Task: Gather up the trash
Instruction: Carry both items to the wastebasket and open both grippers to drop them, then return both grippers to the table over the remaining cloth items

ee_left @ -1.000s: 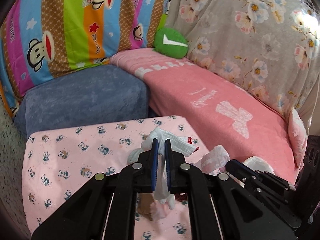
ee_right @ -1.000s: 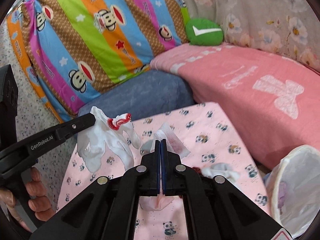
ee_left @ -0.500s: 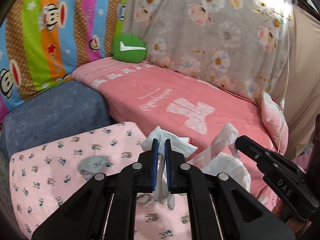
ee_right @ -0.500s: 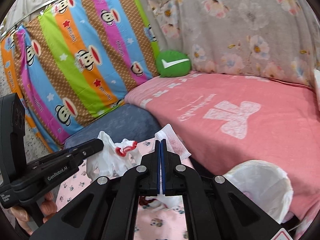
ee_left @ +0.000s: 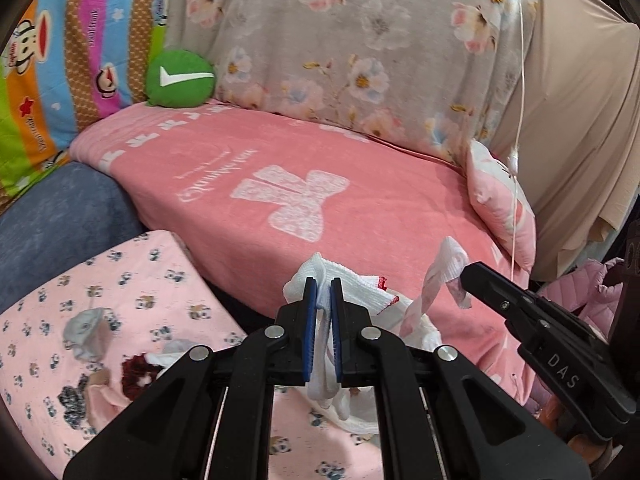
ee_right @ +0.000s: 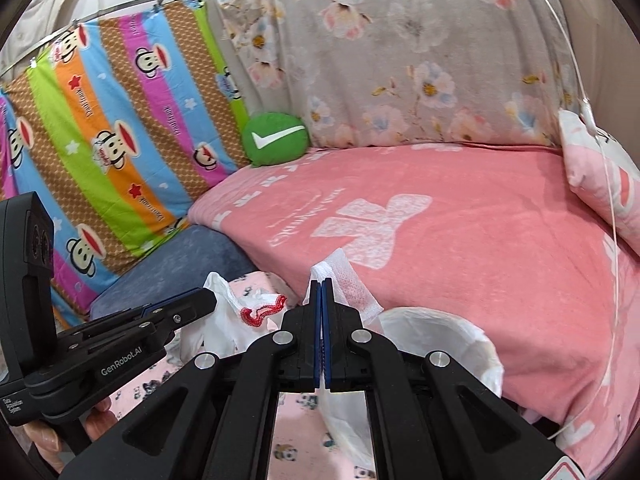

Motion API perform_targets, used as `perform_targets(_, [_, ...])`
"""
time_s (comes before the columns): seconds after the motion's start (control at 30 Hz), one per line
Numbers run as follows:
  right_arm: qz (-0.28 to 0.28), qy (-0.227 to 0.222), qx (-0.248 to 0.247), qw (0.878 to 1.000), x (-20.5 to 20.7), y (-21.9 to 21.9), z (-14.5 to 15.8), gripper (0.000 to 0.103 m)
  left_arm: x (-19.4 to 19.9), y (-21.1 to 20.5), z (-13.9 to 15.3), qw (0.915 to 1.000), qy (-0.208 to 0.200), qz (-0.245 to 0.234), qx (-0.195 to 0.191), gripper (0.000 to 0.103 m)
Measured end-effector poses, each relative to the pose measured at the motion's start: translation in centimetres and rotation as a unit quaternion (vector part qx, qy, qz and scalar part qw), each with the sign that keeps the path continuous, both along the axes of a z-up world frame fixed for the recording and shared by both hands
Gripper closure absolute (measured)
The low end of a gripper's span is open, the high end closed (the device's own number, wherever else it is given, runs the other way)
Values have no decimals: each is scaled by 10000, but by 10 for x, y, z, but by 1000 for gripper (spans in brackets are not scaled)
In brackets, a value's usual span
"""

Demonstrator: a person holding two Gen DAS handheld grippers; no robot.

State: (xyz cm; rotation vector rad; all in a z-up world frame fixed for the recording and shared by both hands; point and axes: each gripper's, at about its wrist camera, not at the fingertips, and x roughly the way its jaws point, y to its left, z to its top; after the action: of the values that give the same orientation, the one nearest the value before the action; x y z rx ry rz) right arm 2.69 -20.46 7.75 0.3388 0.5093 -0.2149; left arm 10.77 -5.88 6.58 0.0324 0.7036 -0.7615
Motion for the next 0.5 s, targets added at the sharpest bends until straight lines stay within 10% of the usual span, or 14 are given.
perform_targets(0.23, [-240,186,127,9995,-7,-31,-19,100,-2,-38,-19,9992,241,-268,145,94])
perform_targets(0.3, [-291,233,140,9992,-9,-38,-24,100,-1,-44,-25,9989,312,-279,204,83])
perform_targets(0.37, [-338,241,157,9990,-9,-42,-26,96,-1,-46,-28,9991,301,-221,205,36])
perform_targets(0.5, [-437,248,198,9985,-13,-49,-31,82,-5,-46,-26,9998,83,-54,167,26])
